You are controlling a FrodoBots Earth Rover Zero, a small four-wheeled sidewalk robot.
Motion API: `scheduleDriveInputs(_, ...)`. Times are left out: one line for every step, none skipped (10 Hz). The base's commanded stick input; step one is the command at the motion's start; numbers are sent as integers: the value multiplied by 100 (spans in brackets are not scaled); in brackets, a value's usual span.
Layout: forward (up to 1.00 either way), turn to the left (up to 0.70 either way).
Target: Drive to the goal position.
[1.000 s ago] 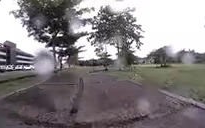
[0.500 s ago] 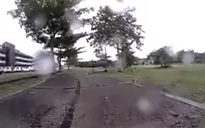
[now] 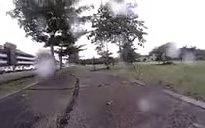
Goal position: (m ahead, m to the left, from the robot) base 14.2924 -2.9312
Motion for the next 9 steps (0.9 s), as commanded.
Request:
scheduleDriveInputs(69, 0)
scheduleDriveInputs(69, 0)
scheduleDriveInputs(69, 0)
scheduleDriveInputs(69, 0)
scheduleDriveInputs(69, 0)
scheduleDriveInputs(69, 0)
scheduleDriveInputs(69, 0)
scheduleDriveInputs(69, 0)
scheduleDriveInputs(69, 0)
